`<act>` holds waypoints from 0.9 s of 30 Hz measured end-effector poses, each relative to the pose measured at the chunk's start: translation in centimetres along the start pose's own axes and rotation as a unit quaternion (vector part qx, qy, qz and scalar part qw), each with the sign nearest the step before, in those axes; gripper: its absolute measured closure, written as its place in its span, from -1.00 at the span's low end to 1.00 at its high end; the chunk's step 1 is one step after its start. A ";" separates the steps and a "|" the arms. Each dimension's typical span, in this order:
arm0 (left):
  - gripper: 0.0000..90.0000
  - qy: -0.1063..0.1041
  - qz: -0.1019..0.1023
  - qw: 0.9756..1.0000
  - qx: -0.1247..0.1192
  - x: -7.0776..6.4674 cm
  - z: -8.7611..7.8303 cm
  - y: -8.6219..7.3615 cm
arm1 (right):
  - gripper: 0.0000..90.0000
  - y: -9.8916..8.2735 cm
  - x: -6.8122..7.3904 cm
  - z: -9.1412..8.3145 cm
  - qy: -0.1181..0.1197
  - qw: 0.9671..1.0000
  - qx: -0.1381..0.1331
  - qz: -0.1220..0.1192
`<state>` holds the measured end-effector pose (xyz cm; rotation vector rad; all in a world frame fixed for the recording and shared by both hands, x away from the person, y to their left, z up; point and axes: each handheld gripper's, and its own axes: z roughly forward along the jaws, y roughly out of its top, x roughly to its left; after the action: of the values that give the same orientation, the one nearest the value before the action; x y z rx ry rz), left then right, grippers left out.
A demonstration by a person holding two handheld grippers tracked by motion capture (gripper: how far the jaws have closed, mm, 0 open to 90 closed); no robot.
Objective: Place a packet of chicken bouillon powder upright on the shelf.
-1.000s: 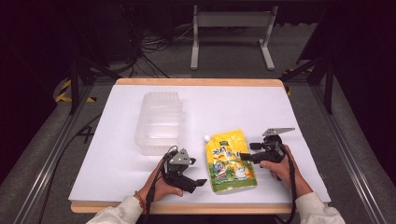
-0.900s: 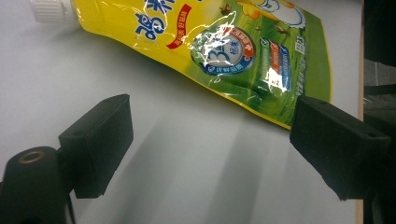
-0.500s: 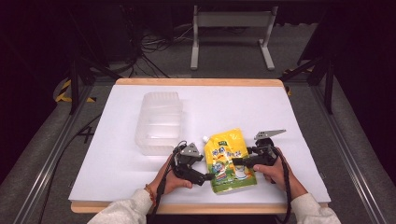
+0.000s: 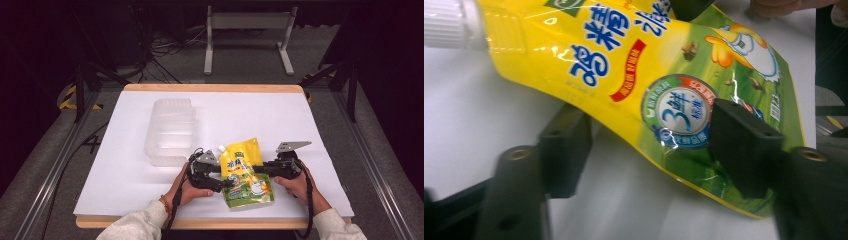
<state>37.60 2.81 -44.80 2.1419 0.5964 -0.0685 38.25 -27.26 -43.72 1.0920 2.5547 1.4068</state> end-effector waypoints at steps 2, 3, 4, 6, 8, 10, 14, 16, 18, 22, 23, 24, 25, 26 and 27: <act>-0.04 0.000 0.001 1.000 -0.007 0.0 0.0 0.1 | 0.83 0.0 0.0 -0.3 -0.001 1.000 -0.007 -0.002; 0.04 0.002 0.005 1.000 -0.010 0.0 -0.2 0.2 | 0.85 0.1 0.1 -0.5 -0.001 1.000 -0.011 -0.002; 0.14 0.004 0.011 1.000 -0.013 0.0 -0.3 0.3 | 0.86 0.1 0.2 -0.7 -0.002 1.000 -0.016 -0.006; 0.32 0.008 0.019 1.000 -0.019 0.0 -0.7 0.7 | 0.88 0.2 0.5 -1.2 -0.002 0.999 -0.029 -0.019; 0.54 0.003 0.020 0.999 -0.030 0.0 -1.0 0.9 | 0.91 0.3 0.8 -1.7 -0.002 0.999 -0.046 -0.027; 0.60 0.005 0.032 0.999 -0.038 -0.1 -1.5 1.3 | 0.91 0.4 1.1 -2.0 -0.001 0.998 -0.054 -0.032; 0.76 0.005 0.045 0.998 -0.052 -0.5 -2.6 1.9 | 0.93 0.6 2.1 -3.1 -0.001 0.996 -0.075 -0.049; 0.82 0.006 0.050 0.997 -0.058 -0.7 -3.0 2.1 | 0.95 0.7 2.6 -3.5 0.004 0.995 -0.083 -0.058; 0.86 0.010 0.058 0.996 -0.064 -0.8 -3.5 2.3 | 0.96 0.7 3.0 -3.8 0.006 0.994 -0.087 -0.066; 0.94 0.023 0.075 0.994 -0.076 -1.2 -4.4 2.6 | 0.98 1.0 4.0 -4.1 0.005 0.992 -0.095 -0.086; 0.96 0.027 0.080 0.994 -0.075 -1.3 -4.6 2.7 | 0.99 1.1 4.2 -4.2 0.004 0.991 -0.095 -0.089; 0.97 0.030 0.085 0.993 -0.076 -1.3 -4.7 2.8 | 0.99 1.1 4.4 -4.2 0.003 0.991 -0.096 -0.093; 0.98 0.032 0.087 0.992 -0.080 -1.4 -4.9 2.8 | 0.99 1.2 4.5 -4.2 0.005 0.991 -0.097 -0.097; 0.99 0.035 0.093 0.992 -0.079 -1.5 -5.1 2.9 | 1.00 1.2 4.7 -4.3 0.005 0.990 -0.099 -0.100; 0.99 0.040 0.099 0.991 -0.077 -1.6 -5.2 2.9 | 1.00 1.3 4.9 -4.3 0.004 0.990 -0.102 -0.101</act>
<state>36.59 4.73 -39.03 2.0495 0.4191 0.1680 33.83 -27.15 -38.78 0.7745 2.3808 1.5757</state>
